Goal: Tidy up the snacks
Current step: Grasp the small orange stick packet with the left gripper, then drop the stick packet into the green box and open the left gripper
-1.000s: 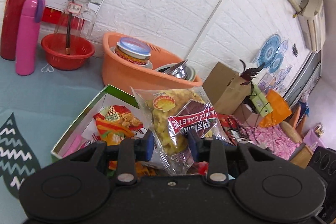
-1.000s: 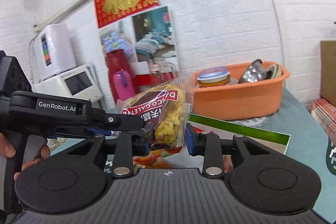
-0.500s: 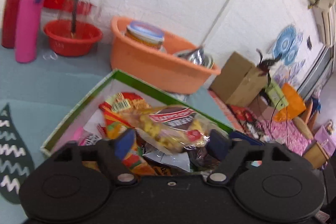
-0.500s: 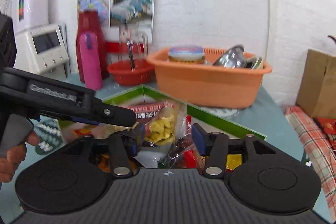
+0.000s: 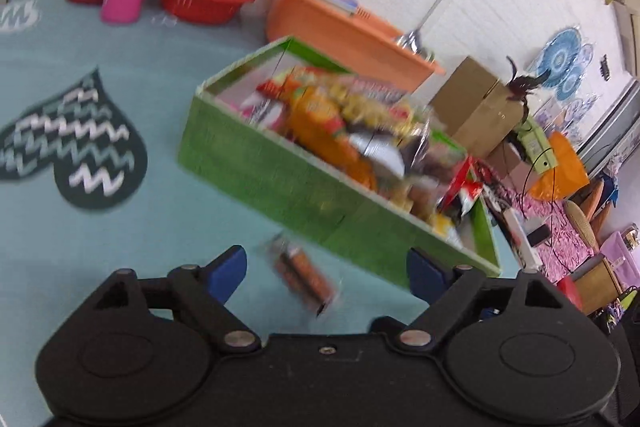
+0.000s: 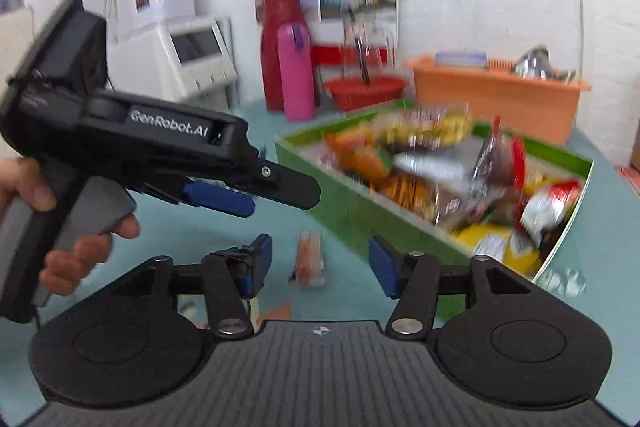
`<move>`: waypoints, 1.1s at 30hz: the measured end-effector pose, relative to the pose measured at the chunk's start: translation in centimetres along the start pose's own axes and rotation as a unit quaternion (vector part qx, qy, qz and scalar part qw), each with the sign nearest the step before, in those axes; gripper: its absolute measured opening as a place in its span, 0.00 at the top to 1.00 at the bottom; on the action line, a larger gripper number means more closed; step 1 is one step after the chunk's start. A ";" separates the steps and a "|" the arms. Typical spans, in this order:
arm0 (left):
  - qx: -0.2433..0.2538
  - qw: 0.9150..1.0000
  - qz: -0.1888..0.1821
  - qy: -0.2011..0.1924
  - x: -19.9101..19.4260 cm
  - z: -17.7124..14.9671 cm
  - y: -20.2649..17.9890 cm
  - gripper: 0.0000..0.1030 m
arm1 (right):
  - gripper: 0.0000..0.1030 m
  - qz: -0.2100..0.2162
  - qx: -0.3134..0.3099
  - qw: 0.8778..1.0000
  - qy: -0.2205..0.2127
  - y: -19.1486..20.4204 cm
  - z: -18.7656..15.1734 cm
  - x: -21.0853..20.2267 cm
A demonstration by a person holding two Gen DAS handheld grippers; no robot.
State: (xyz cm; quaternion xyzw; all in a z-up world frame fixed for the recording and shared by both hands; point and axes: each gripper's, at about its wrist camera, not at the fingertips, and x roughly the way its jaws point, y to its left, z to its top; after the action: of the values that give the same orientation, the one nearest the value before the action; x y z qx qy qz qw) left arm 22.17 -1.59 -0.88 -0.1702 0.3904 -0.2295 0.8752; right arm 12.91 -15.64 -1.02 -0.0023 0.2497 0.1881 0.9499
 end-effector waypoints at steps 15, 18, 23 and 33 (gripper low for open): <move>0.006 1.000 0.016 0.018 3.0 -0.7 0.3 0.48 | 0.52 -0.010 -0.020 0.999 0.049 0.8 -0.5 4.7; 0.020 1.000 0.010 0.012 2.3 -1.3 -0.7 0.48 | 0.56 -0.012 -0.017 0.999 0.050 0.8 -0.8 4.2; 0.045 0.999 -0.016 -0.023 -0.2 -0.6 -3.1 0.48 | 0.57 -0.027 -0.030 0.999 0.005 1.4 -0.3 0.9; 0.082 0.994 -0.034 -0.069 1.4 3.8 -6.4 0.44 | 0.56 -0.065 -0.033 0.994 -0.079 -1.3 3.2 0.2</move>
State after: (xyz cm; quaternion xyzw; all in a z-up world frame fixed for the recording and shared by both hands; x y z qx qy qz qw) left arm 24.17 -7.29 3.74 -0.1269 0.3026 -0.2782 0.9027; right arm 15.07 -16.49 1.59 -0.0356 0.1671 0.1333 0.9762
